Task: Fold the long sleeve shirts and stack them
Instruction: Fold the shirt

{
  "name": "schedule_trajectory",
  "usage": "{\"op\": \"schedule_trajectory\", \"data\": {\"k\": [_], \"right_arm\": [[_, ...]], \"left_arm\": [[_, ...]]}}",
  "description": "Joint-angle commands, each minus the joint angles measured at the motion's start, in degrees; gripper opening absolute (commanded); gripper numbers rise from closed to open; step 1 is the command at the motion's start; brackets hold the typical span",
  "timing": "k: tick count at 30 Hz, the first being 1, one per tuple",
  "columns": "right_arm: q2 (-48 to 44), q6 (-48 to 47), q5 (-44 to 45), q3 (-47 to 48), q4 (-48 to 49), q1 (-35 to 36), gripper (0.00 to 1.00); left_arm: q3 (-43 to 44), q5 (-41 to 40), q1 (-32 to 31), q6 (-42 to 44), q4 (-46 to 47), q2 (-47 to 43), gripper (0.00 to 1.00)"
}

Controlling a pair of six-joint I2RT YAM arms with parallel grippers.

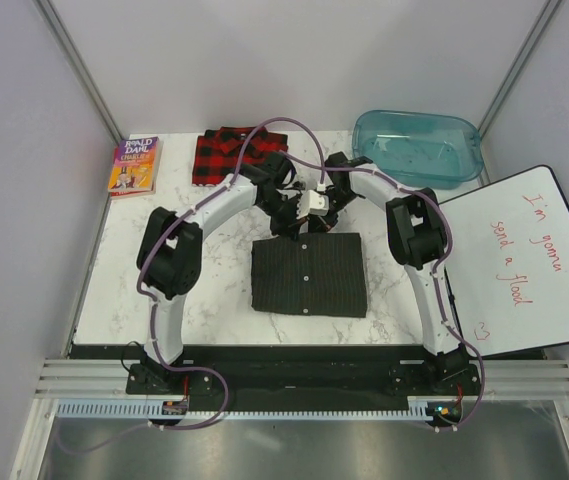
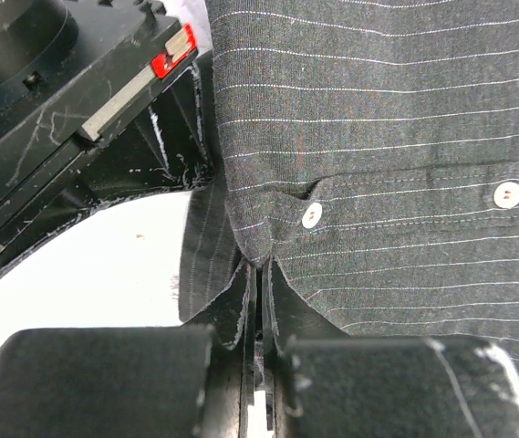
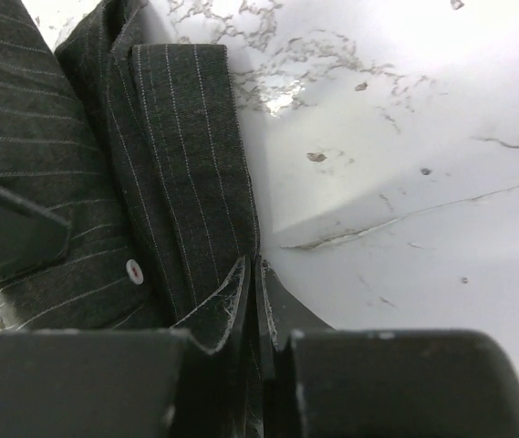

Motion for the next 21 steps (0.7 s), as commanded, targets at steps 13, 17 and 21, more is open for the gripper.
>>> {"op": "schedule_trajectory", "data": {"k": [13,17,21], "right_arm": [[-2.4,6.1,4.9,14.9,-1.5,-5.9,0.61],[-7.9,5.7,4.8,11.3,-2.1,-8.8,0.70],[-11.7,1.8,3.2,5.0,-4.1,-10.4,0.74]], "left_arm": [[7.9,3.4,8.7,-7.6,-2.6,-3.3,0.55],[7.7,8.4,14.4,-19.1,-6.4,-2.9,0.65],[4.3,12.9,17.6,-27.4,-6.4,-1.8,0.71]]}}
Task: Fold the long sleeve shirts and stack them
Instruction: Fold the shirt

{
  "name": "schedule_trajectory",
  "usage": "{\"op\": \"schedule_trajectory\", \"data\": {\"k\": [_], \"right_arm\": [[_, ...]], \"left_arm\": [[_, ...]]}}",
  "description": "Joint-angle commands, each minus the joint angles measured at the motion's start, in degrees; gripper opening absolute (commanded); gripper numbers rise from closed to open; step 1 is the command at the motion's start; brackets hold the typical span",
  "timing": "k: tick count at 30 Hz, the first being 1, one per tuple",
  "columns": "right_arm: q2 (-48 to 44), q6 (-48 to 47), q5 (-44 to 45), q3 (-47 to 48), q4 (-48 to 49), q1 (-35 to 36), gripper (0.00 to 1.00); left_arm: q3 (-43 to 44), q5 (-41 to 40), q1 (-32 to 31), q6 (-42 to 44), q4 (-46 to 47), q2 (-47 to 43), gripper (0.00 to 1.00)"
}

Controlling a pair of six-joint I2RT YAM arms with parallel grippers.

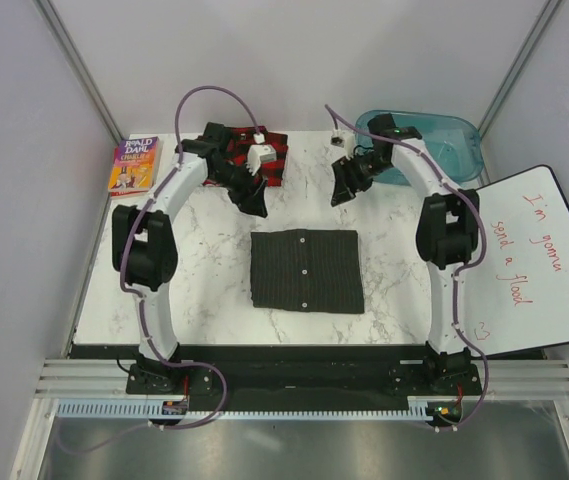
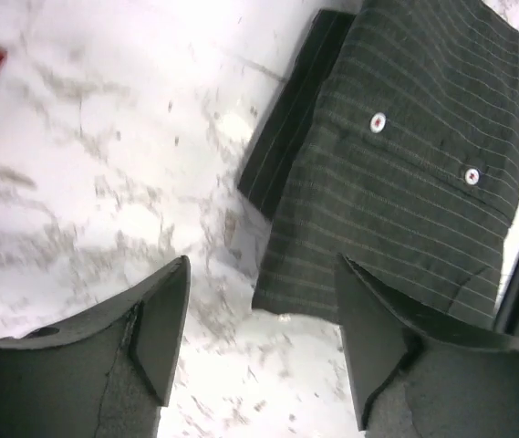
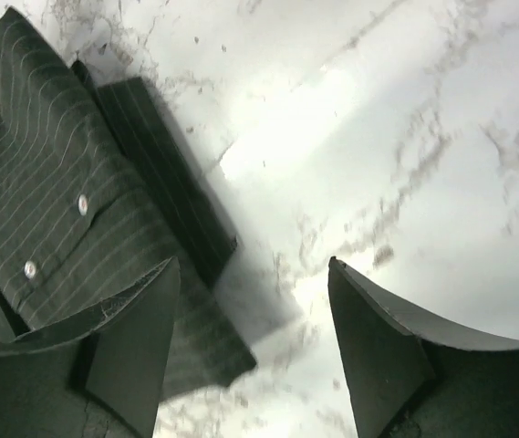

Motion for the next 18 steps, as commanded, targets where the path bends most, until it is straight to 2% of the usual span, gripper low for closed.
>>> {"op": "schedule_trajectory", "data": {"k": [1,7,14,16,18], "right_arm": [[-7.5,-5.1,-1.8,-5.1,-3.1,-0.9,0.74],[-8.6,-10.9,-1.2,-13.2,-3.6,-0.8,0.75],[-8.3,-15.3,0.6,-17.8,-3.7,-0.6,0.78],[-7.9,-16.4,0.9,-18.2,-4.3,-0.7,0.77],[-7.9,-17.9,1.0,-18.9,-5.0,-0.5,0.72]], "left_arm": [[-1.8,7.9,2.8,-14.0,-3.2,-0.3,0.99],[-1.4,7.9,3.6,-16.3,-3.2,4.1,0.99],[-4.6,5.0,3.7,-16.7,-2.9,6.6,0.90],[-6.2,4.3,3.6,-16.4,-3.0,6.8,0.89],[-7.0,3.9,3.7,-15.7,-2.8,6.8,0.86]]}}
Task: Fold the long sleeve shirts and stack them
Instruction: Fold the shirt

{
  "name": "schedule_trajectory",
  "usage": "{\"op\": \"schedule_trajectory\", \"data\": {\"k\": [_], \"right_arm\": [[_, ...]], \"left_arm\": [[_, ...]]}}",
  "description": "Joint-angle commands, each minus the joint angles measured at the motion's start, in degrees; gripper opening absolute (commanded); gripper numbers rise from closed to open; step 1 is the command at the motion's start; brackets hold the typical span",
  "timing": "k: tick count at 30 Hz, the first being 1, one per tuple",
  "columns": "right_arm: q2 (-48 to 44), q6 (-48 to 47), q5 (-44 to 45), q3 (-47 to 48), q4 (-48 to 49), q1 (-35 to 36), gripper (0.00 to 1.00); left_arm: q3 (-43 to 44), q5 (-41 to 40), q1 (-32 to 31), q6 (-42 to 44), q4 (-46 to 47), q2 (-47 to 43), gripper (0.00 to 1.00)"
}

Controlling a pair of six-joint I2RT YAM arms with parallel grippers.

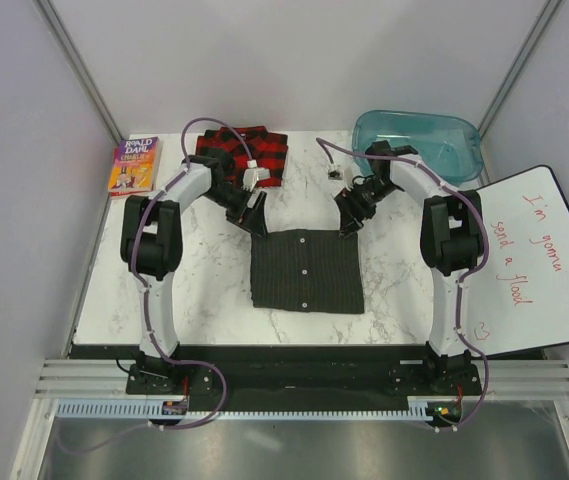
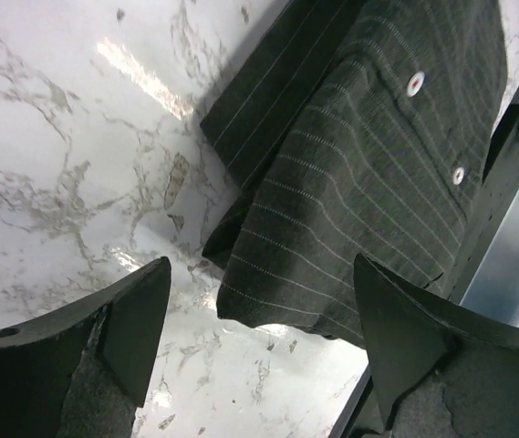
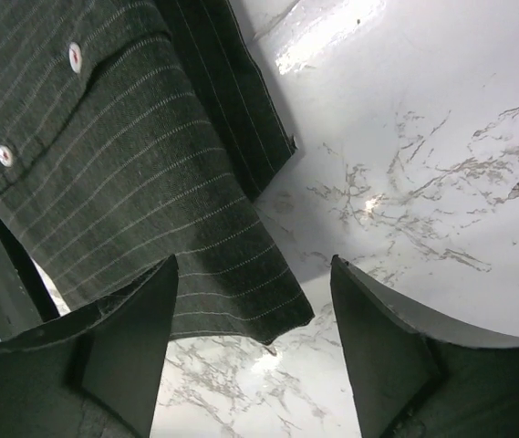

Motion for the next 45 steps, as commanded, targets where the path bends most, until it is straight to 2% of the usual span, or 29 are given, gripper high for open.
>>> {"op": "schedule_trajectory", "data": {"k": [1,2,3,4,5,6,7,8,12,16,17,18,20,21,22,23,24,25,26,27,29,30,32,34,35,38,45], "right_arm": [[-0.5,-5.4,-0.1,-1.5,-1.4,0.0,0.68],[-0.5,-5.6,-0.3,-1.4,-1.4,0.0,0.56],[-0.2,-5.4,-0.5,-1.2,-1.6,-0.1,0.49],[-0.2,-5.3,-0.5,-0.6,-1.7,0.0,0.42],[-0.2,-5.2,-0.3,-0.3,-1.7,-0.1,0.25],[0.0,-4.7,0.3,0.0,-1.7,0.0,0.15],[0.1,-4.1,0.7,1.0,-1.7,-0.2,0.06],[0.6,-3.4,1.1,1.5,-1.7,-0.2,0.00],[2.1,1.0,3.4,4.2,0.2,-1.1,0.00],[4.4,6.9,5.0,6.0,4.2,-1.2,0.00],[5.0,8.0,5.3,6.3,5.1,-1.2,0.00],[5.2,8.9,5.7,6.4,6.0,-1.2,0.00],[5.6,11.7,6.4,7.8,6.5,-1.2,0.01],[5.5,12.4,6.1,8.5,5.7,-1.3,0.02],[4.9,13.9,5.9,8.3,5.6,-1.3,0.08],[3.4,14.4,5.8,7.8,5.7,-1.4,0.14],[2.7,14.9,5.8,6.3,5.9,-1.4,0.25],[1.2,16.4,8.0,5.6,6.1,-1.3,0.56],[0.6,16.8,8.8,4.3,6.2,-1.4,0.62],[-0.2,17.2,9.5,4.0,6.4,-1.7,0.63],[-2.6,19.5,11.1,2.8,8.0,-2.1,0.63],[-3.6,20.3,11.2,2.7,8.6,-2.1,0.64],[-6.0,22.6,9.1,2.5,10.3,-2.1,0.63],[-8.0,24.1,6.0,2.1,11.4,-1.9,0.58],[-8.5,25.9,2.9,1.5,12.7,-1.8,0.55],[-9.2,28.2,-2.8,-0.7,15.1,-0.1,0.42],[-6.8,27.3,-8.5,-7.1,17.0,5.6,0.31]], "left_arm": [[-1.6,-0.4,-0.1,-0.9,-0.5,0.4,0.84],[-1.6,0.1,0.0,-0.7,-0.5,0.6,0.81],[-1.4,1.5,-0.1,-0.5,-0.7,1.0,0.66],[-0.4,2.1,0.0,-0.6,-0.8,1.9,0.56],[0.5,3.1,0.0,-0.7,-1.2,2.8,0.45],[1.6,2.8,0.1,-1.0,-2.3,3.6,0.14],[3.8,2.8,0.4,-1.6,-2.3,4.3,0.02],[4.8,4.0,0.7,-3.1,-2.3,5.6,0.02],[11.3,8.8,4.0,-8.2,-2.6,9.4,0.02],[12.3,7.8,5.0,-9.1,-3.1,12.0,0.02],[12.3,6.3,5.1,-9.2,-2.9,12.0,0.08],[11.9,5.7,5.5,-9.4,-2.5,11.6,0.20],[10.9,5.8,7.1,-11.2,0.3,9.7,0.37],[9.0,7.1,8.0,-11.8,1.5,6.1,0.40],[7.2,10.0,9.0,-13.6,5.1,3.8,0.43],[2.8,11.0,10.4,-14.3,6.5,1.4,0.52],[0.4,11.5,10.7,-15.0,7.6,-3.8,0.62],[-2.2,13.6,10.9,-16.0,8.9,-6.2,0.74],[-8.1,14.9,10.9,-16.2,9.4,-9.0,0.77],[-11.1,16.2,10.9,-18.0,9.9,-13.4,0.78],[-21.4,18.6,10.9,-22.5,15.5,-17.7,0.79],[-24.7,18.8,10.9,-28.1,17.7,-21.1,0.80],[-33.4,19.8,10.7,-32.1,24.8,-23.6,0.80],[-40.7,17.9,10.4,-36.4,29.6,-27.1,0.80],[-42.6,17.4,10.4,-37.8,34.2,-28.0,0.79],[-46.9,16.0,9.3,-41.8,39.8,-29.1,0.77],[-50.5,15.0,5.4,-45.3,45.2,-27.8,0.71]]}}
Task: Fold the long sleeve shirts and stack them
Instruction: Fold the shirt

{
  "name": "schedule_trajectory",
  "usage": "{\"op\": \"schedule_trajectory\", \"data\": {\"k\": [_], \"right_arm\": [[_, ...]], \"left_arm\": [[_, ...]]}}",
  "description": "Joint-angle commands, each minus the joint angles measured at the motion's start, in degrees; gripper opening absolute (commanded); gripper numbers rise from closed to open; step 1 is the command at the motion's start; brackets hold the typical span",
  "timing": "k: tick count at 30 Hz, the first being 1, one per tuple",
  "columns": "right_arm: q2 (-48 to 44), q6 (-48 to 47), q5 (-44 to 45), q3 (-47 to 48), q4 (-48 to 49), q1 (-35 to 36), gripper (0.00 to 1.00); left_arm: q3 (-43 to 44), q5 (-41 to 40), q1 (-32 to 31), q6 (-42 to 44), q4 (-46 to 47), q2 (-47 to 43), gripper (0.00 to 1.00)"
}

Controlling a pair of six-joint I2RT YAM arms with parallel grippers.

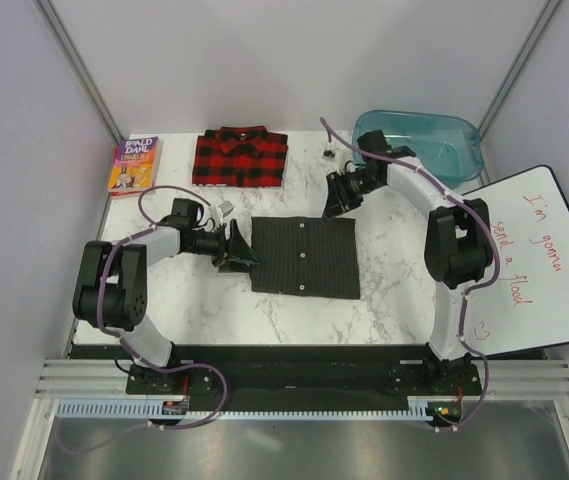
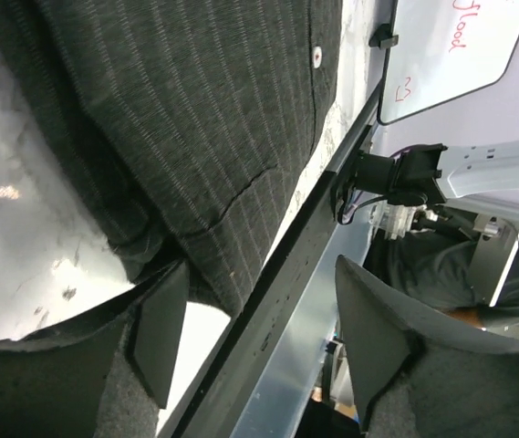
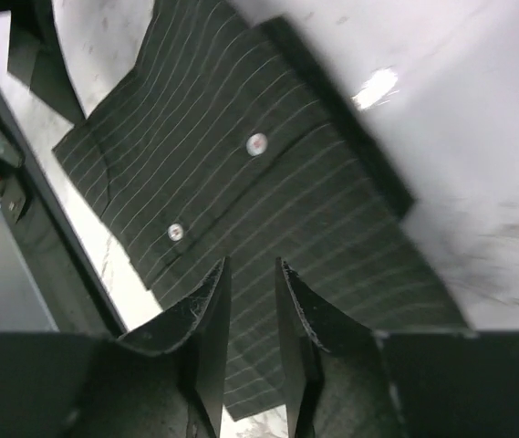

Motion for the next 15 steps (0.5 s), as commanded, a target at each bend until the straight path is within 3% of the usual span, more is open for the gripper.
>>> {"op": "schedule_trajectory", "data": {"k": [1,5,11,14,15], "right_arm": [[2.0,0.3,-5.5,-4.2,1.5,2.8,0.30],[4.3,0.3,-4.5,-5.9,2.8,3.1,0.28],[7.2,1.2,-1.0,-6.6,4.7,3.1,0.26],[9.0,1.5,2.2,-6.6,5.5,3.1,0.24],[9.4,1.6,3.1,-6.6,5.7,3.1,0.24]], "left_arm": [[-1.6,0.6,-1.9,-4.8,7.5,0.2,0.70],[-2.6,-3.0,-4.3,-5.3,5.0,2.1,0.67],[-3.0,-2.0,-7.8,-2.4,0.8,3.3,0.55],[-1.2,-7.6,-7.4,0.0,-5.0,3.9,0.30],[-0.2,-8.8,-6.6,0.1,-5.3,4.1,0.17]]}}
